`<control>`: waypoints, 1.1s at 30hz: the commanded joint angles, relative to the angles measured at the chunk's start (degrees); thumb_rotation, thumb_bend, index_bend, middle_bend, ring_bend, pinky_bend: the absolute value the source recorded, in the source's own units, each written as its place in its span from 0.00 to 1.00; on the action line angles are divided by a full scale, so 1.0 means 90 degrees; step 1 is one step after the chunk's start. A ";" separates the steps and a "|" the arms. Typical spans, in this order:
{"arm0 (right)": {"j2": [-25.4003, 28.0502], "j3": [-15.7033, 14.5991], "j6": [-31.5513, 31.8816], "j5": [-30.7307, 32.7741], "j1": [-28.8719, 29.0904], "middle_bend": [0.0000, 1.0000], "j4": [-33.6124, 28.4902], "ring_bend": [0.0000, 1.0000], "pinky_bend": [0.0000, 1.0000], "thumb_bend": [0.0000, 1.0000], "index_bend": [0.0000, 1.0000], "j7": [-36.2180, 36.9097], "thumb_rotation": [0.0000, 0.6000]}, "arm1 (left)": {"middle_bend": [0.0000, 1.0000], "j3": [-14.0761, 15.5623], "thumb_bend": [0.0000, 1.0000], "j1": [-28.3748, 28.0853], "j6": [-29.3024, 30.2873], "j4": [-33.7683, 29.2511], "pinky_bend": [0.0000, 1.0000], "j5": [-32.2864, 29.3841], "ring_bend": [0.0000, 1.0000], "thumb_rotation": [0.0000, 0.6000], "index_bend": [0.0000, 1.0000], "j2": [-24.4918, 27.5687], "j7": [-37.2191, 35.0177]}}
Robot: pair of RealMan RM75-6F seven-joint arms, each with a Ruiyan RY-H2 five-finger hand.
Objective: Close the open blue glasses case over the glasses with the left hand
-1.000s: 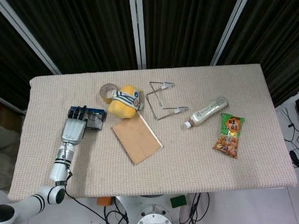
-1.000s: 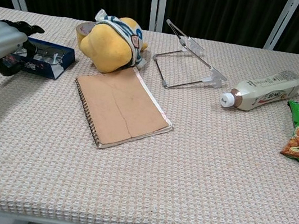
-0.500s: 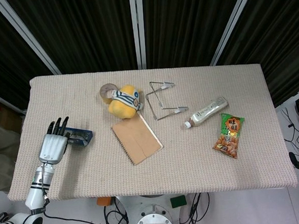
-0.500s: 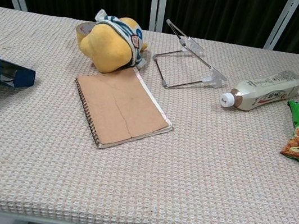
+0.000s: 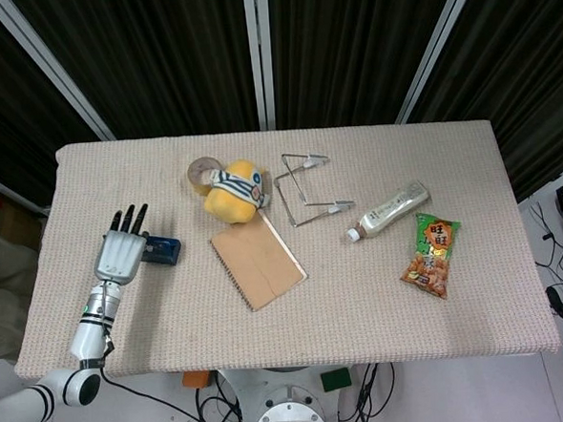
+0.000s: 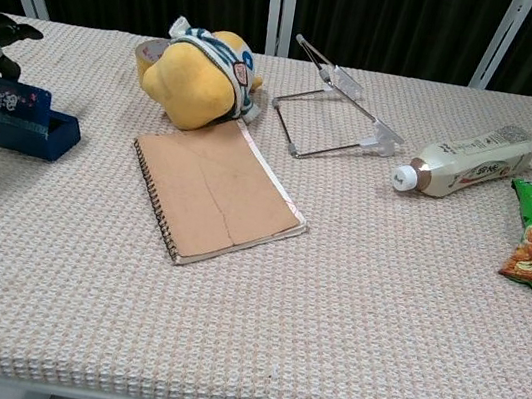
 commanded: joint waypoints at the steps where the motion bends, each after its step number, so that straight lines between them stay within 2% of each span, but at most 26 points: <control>1: -0.0037 -0.0007 -0.0047 0.0027 0.0012 0.00 0.0053 0.00 0.00 0.31 0.00 0.0031 1.00 | 0.00 -0.0065 0.48 -0.0067 -0.0094 0.0122 0.15 -0.0067 0.00 1.00 0.69 -0.0080 0.0053; 5: -0.0079 -0.0004 -0.0094 0.0048 0.0033 0.00 0.0115 0.00 0.00 0.31 0.00 0.0051 1.00 | 0.00 -0.0118 0.48 -0.0119 -0.0098 0.0314 0.15 -0.0044 0.00 1.00 0.65 -0.0210 0.0009; 6: -0.0086 -0.0001 -0.0104 0.0052 0.0039 0.00 0.0126 0.00 0.00 0.31 0.00 0.0052 1.00 | 0.00 -0.0123 0.47 -0.0130 -0.0088 0.0391 0.15 -0.0021 0.00 1.00 0.60 -0.0260 -0.0016; 8: -0.0091 0.0001 -0.0115 0.0055 0.0046 0.00 0.0138 0.00 0.00 0.31 0.00 0.0053 1.00 | 0.00 -0.0125 0.47 -0.0149 -0.0094 0.0507 0.15 0.0005 0.00 1.00 0.44 -0.0333 -0.0040; 10: -0.0087 0.0005 -0.0113 0.0053 0.0049 0.00 0.0138 0.00 0.00 0.31 0.00 0.0055 1.00 | 0.00 -0.0143 0.47 -0.0167 -0.0135 0.0635 0.15 -0.0016 0.00 1.00 0.20 -0.0423 -0.0055; 12: -0.0078 0.0012 -0.0105 0.0057 0.0047 0.00 0.0132 0.00 0.00 0.31 0.00 0.0055 1.00 | 0.00 -0.0189 0.47 -0.0180 -0.0127 0.0750 0.14 -0.0025 0.00 1.00 0.04 -0.0524 -0.0148; 13: -0.0074 0.0015 -0.0100 0.0058 0.0046 0.00 0.0126 0.00 0.00 0.31 0.00 0.0054 1.00 | 0.00 -0.0206 0.46 -0.0188 -0.0105 0.0812 0.14 -0.0003 0.00 1.00 0.01 -0.0567 -0.0222; 21: -0.0042 0.0022 -0.0067 0.0055 0.0032 0.00 0.0096 0.00 0.00 0.31 0.00 0.0056 1.00 | 0.00 -0.0278 0.44 -0.0249 -0.0090 0.1332 0.14 0.0110 0.00 1.00 0.00 -0.0869 -0.0642; 29: -0.0046 0.0013 -0.0060 0.0040 0.0028 0.00 0.0093 0.00 0.00 0.31 0.00 0.0055 1.00 | 0.00 -0.0316 0.29 -0.0302 -0.0169 0.1586 0.14 0.0134 0.00 1.00 0.00 -0.0993 -0.0739; 33: -0.0046 0.0020 -0.0027 0.0037 0.0015 0.00 0.0099 0.00 0.00 0.31 0.00 0.0087 1.00 | 0.00 -0.0360 0.23 -0.0269 -0.0079 0.1489 0.14 0.0133 0.00 1.00 0.00 -0.0932 -0.0735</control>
